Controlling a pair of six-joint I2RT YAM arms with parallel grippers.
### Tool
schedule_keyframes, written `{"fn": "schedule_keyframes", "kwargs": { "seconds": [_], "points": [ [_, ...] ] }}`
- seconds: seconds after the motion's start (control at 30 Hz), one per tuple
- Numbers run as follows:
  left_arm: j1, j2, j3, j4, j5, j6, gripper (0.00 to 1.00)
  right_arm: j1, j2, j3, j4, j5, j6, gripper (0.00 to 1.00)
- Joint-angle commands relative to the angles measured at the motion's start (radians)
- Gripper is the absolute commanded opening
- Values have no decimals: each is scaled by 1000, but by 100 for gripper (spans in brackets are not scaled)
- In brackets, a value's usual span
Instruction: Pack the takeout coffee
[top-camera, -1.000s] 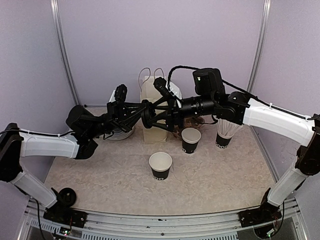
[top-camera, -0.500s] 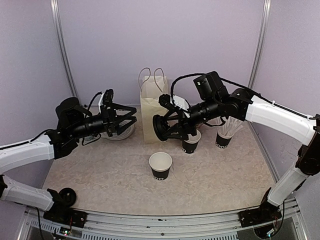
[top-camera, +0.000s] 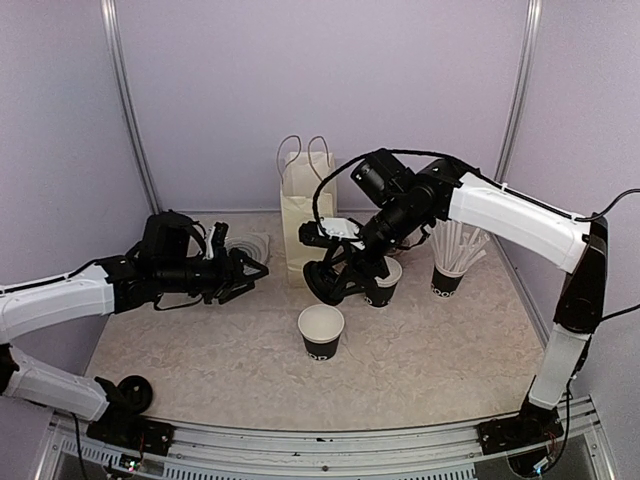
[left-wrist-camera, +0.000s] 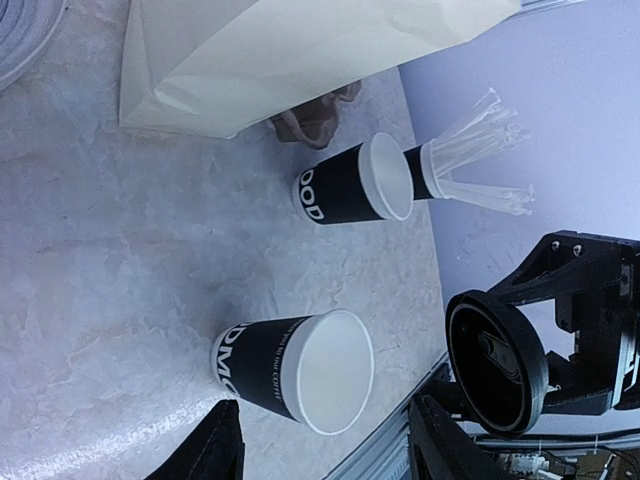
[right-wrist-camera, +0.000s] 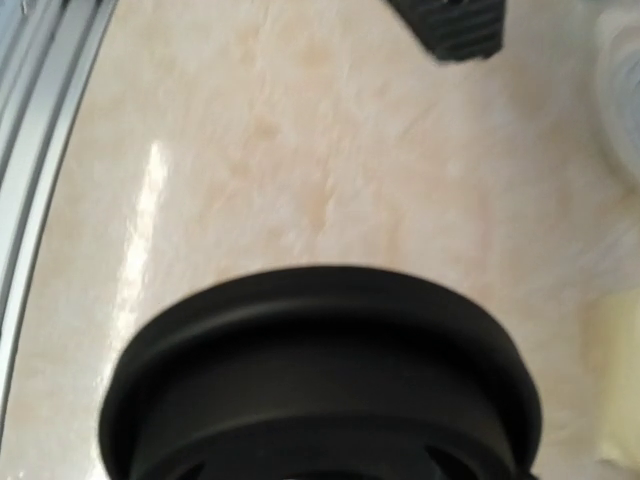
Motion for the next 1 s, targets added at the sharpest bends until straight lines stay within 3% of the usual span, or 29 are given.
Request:
{"fn": "schedule_keyframes", "kwargs": {
  "seconds": [0.0, 0.47, 0.97],
  "points": [
    [1, 49, 25, -57, -18, 39, 56, 31, 58, 26, -94, 31, 4, 59],
    [-1, 125, 39, -55, -4, 58, 56, 84, 141, -2, -82, 201, -1, 59],
    [11, 157, 39, -49, 5, 69, 56, 84, 186, 9, -111, 220, -4, 59]
  ]
}}
